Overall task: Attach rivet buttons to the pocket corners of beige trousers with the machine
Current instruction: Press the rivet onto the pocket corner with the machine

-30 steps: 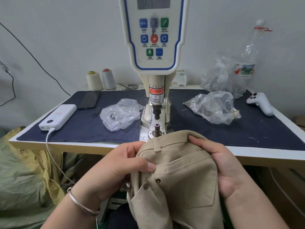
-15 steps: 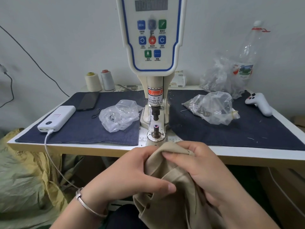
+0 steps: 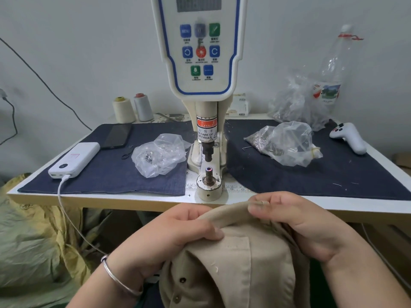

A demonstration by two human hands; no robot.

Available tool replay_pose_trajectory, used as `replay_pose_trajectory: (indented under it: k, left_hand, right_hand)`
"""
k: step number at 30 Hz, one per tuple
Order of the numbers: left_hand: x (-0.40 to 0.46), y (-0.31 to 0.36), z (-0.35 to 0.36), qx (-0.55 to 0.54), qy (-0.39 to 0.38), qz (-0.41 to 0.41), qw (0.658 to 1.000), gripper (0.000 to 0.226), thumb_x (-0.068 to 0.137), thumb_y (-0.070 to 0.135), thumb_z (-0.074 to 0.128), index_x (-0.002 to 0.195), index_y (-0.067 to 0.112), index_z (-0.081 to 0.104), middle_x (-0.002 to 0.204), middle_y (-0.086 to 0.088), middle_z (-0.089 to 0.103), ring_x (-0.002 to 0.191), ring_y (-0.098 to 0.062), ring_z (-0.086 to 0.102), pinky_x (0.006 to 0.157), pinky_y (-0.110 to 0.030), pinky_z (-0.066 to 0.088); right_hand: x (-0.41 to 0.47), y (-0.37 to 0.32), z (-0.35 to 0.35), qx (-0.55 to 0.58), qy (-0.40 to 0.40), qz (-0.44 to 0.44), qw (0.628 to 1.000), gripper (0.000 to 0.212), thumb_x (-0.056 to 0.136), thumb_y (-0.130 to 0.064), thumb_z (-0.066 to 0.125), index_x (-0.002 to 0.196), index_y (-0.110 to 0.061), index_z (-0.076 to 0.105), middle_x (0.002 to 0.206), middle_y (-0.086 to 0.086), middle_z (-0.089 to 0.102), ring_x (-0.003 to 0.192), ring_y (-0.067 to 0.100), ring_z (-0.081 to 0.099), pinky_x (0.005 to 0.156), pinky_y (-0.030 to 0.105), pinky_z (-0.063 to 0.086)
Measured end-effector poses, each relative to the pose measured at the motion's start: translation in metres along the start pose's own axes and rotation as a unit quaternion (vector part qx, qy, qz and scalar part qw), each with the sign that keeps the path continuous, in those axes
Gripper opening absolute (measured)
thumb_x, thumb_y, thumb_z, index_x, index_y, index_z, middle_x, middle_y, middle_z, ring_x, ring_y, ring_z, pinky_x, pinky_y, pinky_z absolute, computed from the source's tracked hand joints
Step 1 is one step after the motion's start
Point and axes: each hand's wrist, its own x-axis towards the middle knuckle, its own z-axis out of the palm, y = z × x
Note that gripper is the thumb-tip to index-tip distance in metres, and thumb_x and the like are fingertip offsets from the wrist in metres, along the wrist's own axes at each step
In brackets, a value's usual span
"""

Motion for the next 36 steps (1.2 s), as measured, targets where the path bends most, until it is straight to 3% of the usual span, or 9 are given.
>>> replay_pose_trajectory:
  k: [4,10,15,17,22,26,30,33,36]
  left_hand:
    - [-0.001,-0.002,0.003,-0.008,0.006,0.016,1.000,0.038,0.084,0.022,0.068,0.119,0.006,0.070,0.116,-0.030,0.067,0.096,-0.030,0.060,0.078,-0.026,0.051]
    - [-0.004,-0.002,0.003,-0.060,-0.006,0.050,0.997,0.028,0.091,0.022,0.065,0.109,0.003,0.073,0.099,-0.014,0.073,0.085,-0.018,0.070,0.074,-0.024,0.056]
    - [-0.009,-0.002,-0.001,-0.117,-0.033,0.048,0.991,0.051,0.085,0.029,0.074,0.116,-0.011,0.065,0.106,-0.036,0.066,0.093,-0.034,0.064,0.084,-0.037,0.050]
    - [-0.009,-0.001,-0.002,-0.110,-0.048,0.040,0.992,0.062,0.083,0.032,0.078,0.119,-0.015,0.060,0.110,-0.042,0.060,0.097,-0.038,0.058,0.085,-0.039,0.046]
    - [-0.013,0.009,-0.004,-0.079,-0.154,0.021,0.985,0.059,0.077,0.022,0.084,0.121,-0.009,0.061,0.103,-0.016,0.069,0.086,-0.023,0.068,0.078,-0.029,0.055]
    - [-0.015,0.013,-0.006,-0.084,-0.181,0.049,0.979,0.064,0.077,0.014,0.084,0.130,-0.007,0.056,0.114,-0.022,0.066,0.098,-0.030,0.066,0.090,-0.036,0.053]
    - [-0.012,0.009,-0.007,-0.111,-0.174,0.063,0.977,0.065,0.076,0.015,0.085,0.129,-0.010,0.056,0.113,-0.022,0.068,0.098,-0.028,0.069,0.088,-0.036,0.055]
    - [-0.008,0.006,-0.011,-0.130,-0.181,0.061,0.973,0.057,0.079,0.012,0.082,0.129,-0.006,0.059,0.112,-0.018,0.071,0.097,-0.025,0.071,0.083,-0.031,0.057]
    - [-0.007,0.003,-0.018,-0.108,-0.159,0.039,0.981,0.049,0.076,0.014,0.085,0.122,0.005,0.068,0.102,-0.009,0.075,0.090,-0.019,0.073,0.078,-0.027,0.057]
  right_hand:
    - [0.001,0.003,0.007,0.023,0.052,-0.012,0.998,0.037,0.077,-0.028,0.070,0.091,0.006,0.073,0.093,0.025,0.071,0.080,0.028,0.069,0.070,0.030,0.056]
    - [-0.007,0.000,0.000,-0.058,-0.014,-0.026,0.998,0.056,0.069,-0.019,0.083,0.102,0.016,0.055,0.096,0.023,0.061,0.086,0.032,0.057,0.079,0.040,0.045]
    - [-0.015,-0.009,-0.009,-0.207,-0.075,-0.024,0.975,0.027,0.065,-0.002,0.078,0.091,-0.009,0.070,0.084,0.007,0.067,0.077,0.018,0.061,0.068,0.026,0.051]
    - [-0.014,-0.010,-0.015,-0.159,-0.091,-0.050,0.982,0.024,0.067,-0.004,0.078,0.090,-0.012,0.073,0.084,0.008,0.069,0.075,0.018,0.063,0.068,0.025,0.052]
    - [-0.015,-0.011,-0.016,0.051,-0.221,-0.093,0.969,0.037,0.067,-0.006,0.082,0.094,0.001,0.057,0.084,0.013,0.061,0.074,0.021,0.059,0.066,0.027,0.049]
    - [-0.023,-0.016,-0.013,-0.181,-0.180,-0.057,0.965,0.042,0.061,-0.006,0.084,0.092,-0.014,0.057,0.091,0.004,0.065,0.079,0.015,0.061,0.067,0.027,0.049]
    - [-0.016,-0.013,-0.001,-0.478,-0.118,-0.032,0.870,0.053,0.062,-0.026,0.089,0.109,-0.025,0.065,0.106,-0.012,0.072,0.101,0.005,0.066,0.090,0.032,0.051]
    - [-0.016,-0.009,-0.003,-0.341,-0.103,-0.041,0.933,0.015,0.067,-0.014,0.083,0.080,-0.019,0.075,0.076,-0.007,0.070,0.071,0.006,0.062,0.068,0.023,0.049]
    - [-0.014,-0.001,-0.015,-0.095,-0.117,-0.054,0.987,0.017,0.074,-0.011,0.073,0.090,-0.008,0.076,0.088,0.004,0.072,0.082,0.012,0.066,0.075,0.022,0.050]
